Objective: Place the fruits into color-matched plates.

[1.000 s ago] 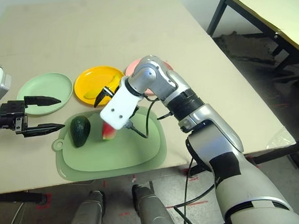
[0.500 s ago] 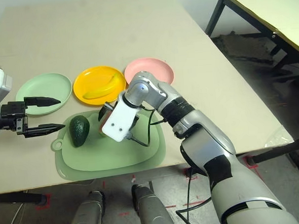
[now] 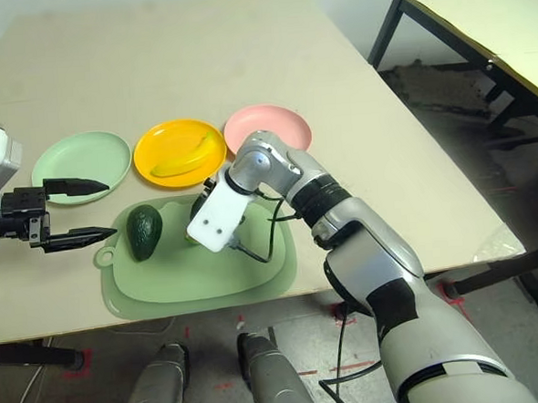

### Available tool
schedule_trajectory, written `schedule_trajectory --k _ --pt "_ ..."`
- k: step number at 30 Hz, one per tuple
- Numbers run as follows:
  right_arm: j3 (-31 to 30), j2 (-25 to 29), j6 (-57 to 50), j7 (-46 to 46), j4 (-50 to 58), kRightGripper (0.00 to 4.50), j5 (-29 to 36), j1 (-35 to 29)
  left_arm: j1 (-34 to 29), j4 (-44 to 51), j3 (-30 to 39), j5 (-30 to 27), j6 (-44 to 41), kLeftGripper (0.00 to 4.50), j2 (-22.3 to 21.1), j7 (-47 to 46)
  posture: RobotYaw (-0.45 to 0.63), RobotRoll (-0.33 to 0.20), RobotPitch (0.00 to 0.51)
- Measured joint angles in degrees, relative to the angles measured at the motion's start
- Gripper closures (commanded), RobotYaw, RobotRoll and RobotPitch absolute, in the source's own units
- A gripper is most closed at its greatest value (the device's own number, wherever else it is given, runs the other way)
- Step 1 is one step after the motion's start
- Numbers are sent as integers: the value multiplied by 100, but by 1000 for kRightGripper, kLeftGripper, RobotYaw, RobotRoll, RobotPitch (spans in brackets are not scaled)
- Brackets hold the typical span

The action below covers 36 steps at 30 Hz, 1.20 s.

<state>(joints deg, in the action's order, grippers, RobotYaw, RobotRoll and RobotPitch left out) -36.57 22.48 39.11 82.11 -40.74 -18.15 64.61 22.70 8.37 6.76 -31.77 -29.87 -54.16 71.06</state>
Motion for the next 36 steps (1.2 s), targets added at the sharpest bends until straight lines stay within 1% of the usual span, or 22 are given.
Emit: schedule_trajectory --k 3,6,8,12,15,19,24,27,29,30,33,34,36 --pt "148 185 -288 148 1 2312 129 131 -1 22 13 -154 -88 0 88 -51 47 0 214" --pt "374 349 -484 133 -39 2312 248 337 -1 62 23 -186 -84 0 99 -89 48 0 211" --pt "468 492 -590 -19 -320 2312 234 587 -1 61 24 -179 -32 0 106 -108 45 0 208" --pt "572 767 -615 -917 -1550 2312 -215 1254 -2 63 29 -199 10 0 133 -145 41 0 205" --pt "574 823 -664 -1771 -2373 2312 -592 1496 -1 68 26 -235 13 0 163 -138 33 0 201" --pt "548 826 -686 -2943 -3104 2312 -1098 1406 66 80 -34 -247 25 0 280 -85 30 0 201" --pt "546 648 -668 -3558 -3418 2312 -1299 1139 229 360 -64 -334 -13 0 446 -144 30 0 209" --pt "529 633 -688 -3838 -3502 2312 -1485 1066 229 406 -115 -354 -14 0 455 -169 38 0 210" --pt "497 633 -682 -3937 -3528 1585 -1603 1066 228 408 -120 -354 -14 0 454 -184 38 0 210" --pt "498 631 -676 -3961 -3529 1324 -1613 1066 225 408 -120 -354 -14 0 454 -191 38 0 210" --pt "499 605 -642 -4024 -3528 229 -1621 1090 214 419 -120 -354 -13 0 452 -207 42 0 206" --pt "499 596 -618 -4027 -3528 31 -1633 1102 214 421 -120 -353 -13 0 451 -216 42 0 206" --pt "499 595 -530 -3986 -3527 31 -1651 1154 214 419 -120 -333 12 0 439 -221 42 0 207"
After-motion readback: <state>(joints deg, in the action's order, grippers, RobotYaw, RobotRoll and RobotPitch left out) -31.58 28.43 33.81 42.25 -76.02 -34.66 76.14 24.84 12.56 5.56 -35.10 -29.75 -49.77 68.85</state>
